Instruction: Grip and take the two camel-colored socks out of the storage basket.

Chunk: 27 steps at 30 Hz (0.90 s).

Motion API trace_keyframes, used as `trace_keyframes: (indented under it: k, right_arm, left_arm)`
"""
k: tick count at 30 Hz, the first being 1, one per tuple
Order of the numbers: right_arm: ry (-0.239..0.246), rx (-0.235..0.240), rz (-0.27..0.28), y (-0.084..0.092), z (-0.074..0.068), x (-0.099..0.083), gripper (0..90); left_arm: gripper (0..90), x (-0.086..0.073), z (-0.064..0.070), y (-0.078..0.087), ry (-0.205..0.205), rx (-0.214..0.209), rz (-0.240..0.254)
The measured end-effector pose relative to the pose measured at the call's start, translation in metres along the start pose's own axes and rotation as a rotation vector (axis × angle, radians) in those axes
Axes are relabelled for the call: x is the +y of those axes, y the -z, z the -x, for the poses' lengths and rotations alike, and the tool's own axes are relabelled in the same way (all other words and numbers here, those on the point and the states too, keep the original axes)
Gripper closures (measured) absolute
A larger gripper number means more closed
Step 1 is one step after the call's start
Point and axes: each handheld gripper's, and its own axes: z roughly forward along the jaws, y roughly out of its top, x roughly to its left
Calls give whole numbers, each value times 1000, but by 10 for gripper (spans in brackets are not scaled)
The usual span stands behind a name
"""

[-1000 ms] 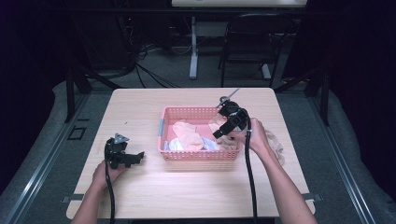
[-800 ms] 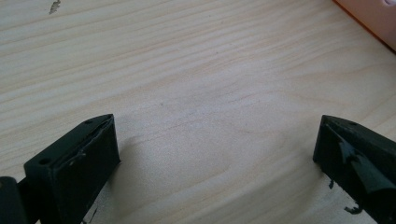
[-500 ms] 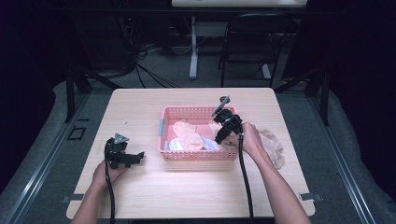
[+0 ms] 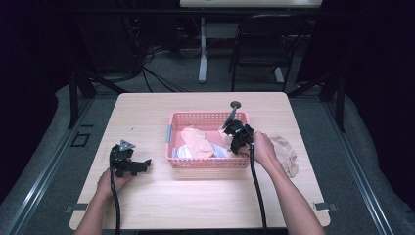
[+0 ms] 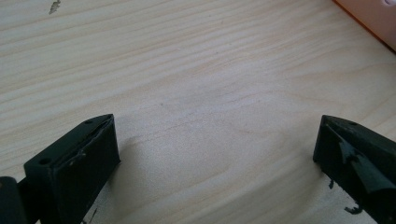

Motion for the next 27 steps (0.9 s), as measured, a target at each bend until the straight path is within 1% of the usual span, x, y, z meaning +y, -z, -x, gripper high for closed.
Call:
trace_keyframes:
  k: [1,3,5,7,8,11,13,14,16,17,18,20,23,26,27]
  right_arm:
    - [5,-5,-10,0,0,0,695]
    - [6,-11,-7,0,0,0,758]
    - [2,-4,-14,2,0,0,791]
    - [-5,8,9,3,-2,-1,808]
    - [8,6,7,4,-2,-1,813]
    - [13,9,13,10,-2,-2,824]
    - [12,20,12,15,-2,-2,827]
    - [5,26,30,16,-2,-3,827]
    - [6,19,45,19,-2,-3,828]
    - [1,19,42,22,-3,-3,829]
    - [9,16,45,24,-2,-3,831]
    - [10,17,48,28,-2,-3,838]
    - [-6,26,65,35,-3,-4,847]
    - [2,26,70,42,-2,-3,852]
    - [-5,28,78,44,-3,-4,852]
  left_arm:
    - [0,0,0,0,0,0,0]
    - [0,0,0,0,0,0,0]
    - [0,0,0,0,0,0,0]
    - [0,0,0,0,0,0,0]
    - [0,0,0,0,0,0,0]
    - [0,0,0,0,0,0,0]
    - [0,0,0,0,0,0,0]
    - [0,0,0,0,0,0,0]
    - [0,0,0,0,0,0,0]
    - [0,0,0,0,0,0,0]
    - [0,0,0,0,0,0,0]
    - [0,0,0,0,0,0,0]
    - [0,0,0,0,0,0,0]
    - [0,0,0,0,0,0,0]
    - [0,0,0,0,0,0,0]
